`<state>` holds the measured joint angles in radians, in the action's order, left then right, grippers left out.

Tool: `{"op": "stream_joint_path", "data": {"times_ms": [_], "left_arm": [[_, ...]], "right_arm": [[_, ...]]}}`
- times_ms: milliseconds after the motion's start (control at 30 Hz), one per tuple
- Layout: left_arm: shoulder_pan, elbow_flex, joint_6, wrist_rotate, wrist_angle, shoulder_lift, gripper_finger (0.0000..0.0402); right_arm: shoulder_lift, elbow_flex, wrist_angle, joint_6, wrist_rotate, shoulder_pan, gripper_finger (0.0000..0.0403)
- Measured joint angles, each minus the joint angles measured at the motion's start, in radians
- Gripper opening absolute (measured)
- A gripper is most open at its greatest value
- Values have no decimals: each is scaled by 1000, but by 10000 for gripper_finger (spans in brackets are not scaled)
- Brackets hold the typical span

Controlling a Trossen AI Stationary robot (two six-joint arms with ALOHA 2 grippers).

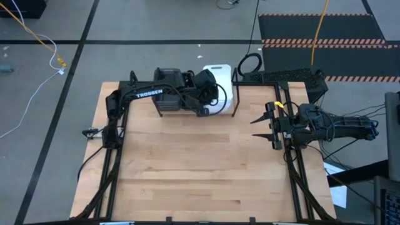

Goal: Stack baskets on shelf by color
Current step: Stack the white bin on top of the white bin

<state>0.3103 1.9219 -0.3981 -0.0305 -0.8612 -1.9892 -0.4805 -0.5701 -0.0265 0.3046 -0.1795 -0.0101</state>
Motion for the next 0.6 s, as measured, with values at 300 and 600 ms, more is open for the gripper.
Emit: {"op": "stream_joint_path", "data": {"times_ms": [300,600], "left_arm": [[0,-1,-1,-64,-5,0,94],[9,-1,8,5,0,0,156]], "right_arm": [[0,0,-7,2,0,0,208],[0,0,-8,0,0,0,208]]}}
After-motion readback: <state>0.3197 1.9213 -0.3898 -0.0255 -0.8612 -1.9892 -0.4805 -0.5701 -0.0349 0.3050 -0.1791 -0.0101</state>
